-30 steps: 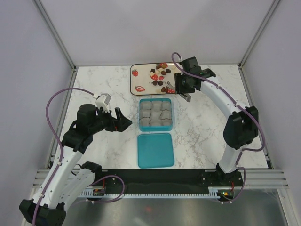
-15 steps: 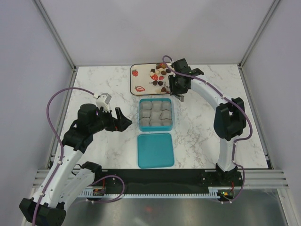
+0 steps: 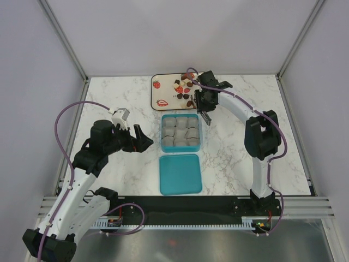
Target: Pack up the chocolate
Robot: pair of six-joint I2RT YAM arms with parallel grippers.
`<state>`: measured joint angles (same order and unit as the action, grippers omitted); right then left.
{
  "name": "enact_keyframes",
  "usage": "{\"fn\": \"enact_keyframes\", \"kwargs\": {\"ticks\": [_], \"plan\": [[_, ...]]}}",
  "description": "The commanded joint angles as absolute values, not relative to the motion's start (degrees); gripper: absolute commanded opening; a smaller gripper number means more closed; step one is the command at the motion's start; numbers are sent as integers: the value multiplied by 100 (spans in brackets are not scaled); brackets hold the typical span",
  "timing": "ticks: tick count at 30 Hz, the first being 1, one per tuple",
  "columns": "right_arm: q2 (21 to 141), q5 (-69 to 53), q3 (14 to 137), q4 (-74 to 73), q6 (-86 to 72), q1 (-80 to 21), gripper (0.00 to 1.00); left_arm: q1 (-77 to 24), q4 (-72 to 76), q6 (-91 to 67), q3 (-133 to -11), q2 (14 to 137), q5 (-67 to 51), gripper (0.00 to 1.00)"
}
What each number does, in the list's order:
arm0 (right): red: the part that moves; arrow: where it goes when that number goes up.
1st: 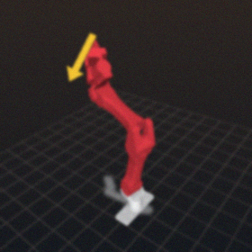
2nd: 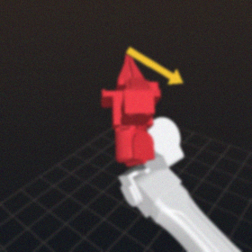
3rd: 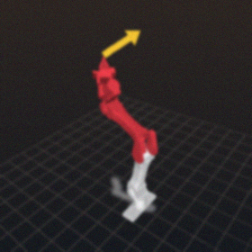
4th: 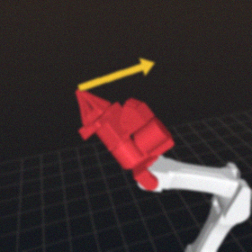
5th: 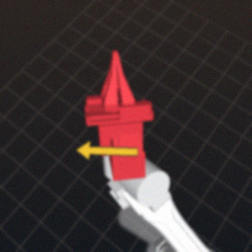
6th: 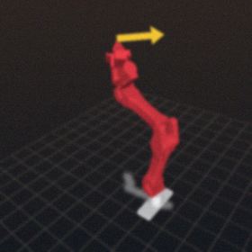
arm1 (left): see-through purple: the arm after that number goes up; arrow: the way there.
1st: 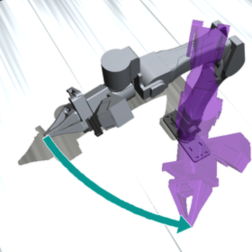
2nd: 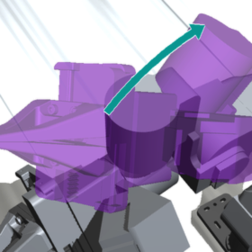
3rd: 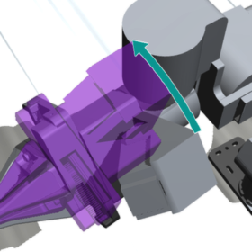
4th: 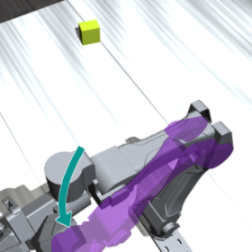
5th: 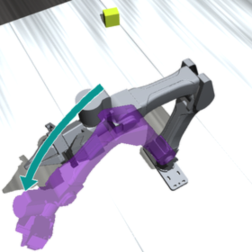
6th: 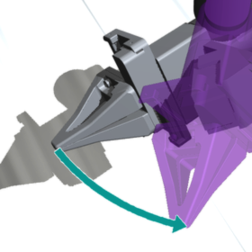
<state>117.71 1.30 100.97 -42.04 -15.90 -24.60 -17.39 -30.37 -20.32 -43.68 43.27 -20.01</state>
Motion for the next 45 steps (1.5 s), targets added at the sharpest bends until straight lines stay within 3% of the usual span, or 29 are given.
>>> {"fn": "enact_keyframes", "kwargs": {"ticks": [1, 13, 17, 27, 45], "plan": [[11751, 132, 10204, -4026, -1687, -2470, 42, -1749, -3023, -1837, -4377, 4350, -1986, 99], [11715, 308, 10178, -4157, -1635, -2417, 41, -1749, -3023, -1846, -4377, 4342, -1995, 99], [11707, 290, 10248, -4175, -1574, -2399, 31, -1749, -3023, -1846, -4368, 4351, -1986, 99], [11013, 203, 10371, -4438, -1380, -2399, 22, -1749, -3023, -1863, -4368, 4342, -1951, 99], [8746, -176, 8201, -4517, -1714, -3014, 22, -1758, -3041, -1890, -4377, 4298, -1934, 99]]}}
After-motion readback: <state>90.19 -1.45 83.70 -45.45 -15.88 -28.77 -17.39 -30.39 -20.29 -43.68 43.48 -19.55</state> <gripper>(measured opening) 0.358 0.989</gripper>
